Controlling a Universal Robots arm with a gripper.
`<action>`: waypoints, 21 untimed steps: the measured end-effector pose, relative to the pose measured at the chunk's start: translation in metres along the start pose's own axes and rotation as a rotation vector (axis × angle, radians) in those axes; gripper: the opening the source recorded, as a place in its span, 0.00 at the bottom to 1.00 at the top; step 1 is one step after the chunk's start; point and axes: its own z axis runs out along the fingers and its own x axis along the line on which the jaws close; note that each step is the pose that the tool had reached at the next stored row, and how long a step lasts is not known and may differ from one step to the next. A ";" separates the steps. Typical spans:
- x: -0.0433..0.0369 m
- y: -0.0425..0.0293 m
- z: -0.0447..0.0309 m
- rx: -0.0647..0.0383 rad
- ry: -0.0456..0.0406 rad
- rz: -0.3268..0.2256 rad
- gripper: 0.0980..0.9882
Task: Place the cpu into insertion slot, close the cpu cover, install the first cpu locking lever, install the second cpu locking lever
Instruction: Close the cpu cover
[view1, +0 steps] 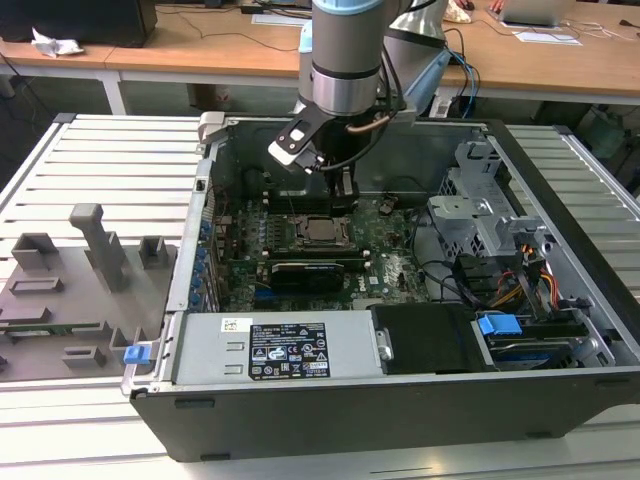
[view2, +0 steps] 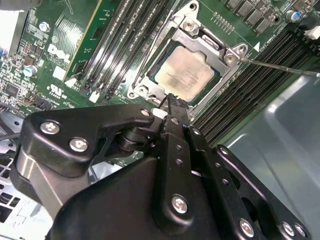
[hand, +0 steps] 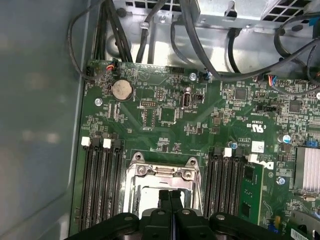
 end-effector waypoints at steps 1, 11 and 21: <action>0.0000 -0.0001 0.0004 0.001 0.0002 0.000 0.01; 0.0011 -0.0138 0.0075 0.018 0.0015 0.000 0.01; 0.0029 -0.0345 0.0251 0.018 0.0015 0.000 0.01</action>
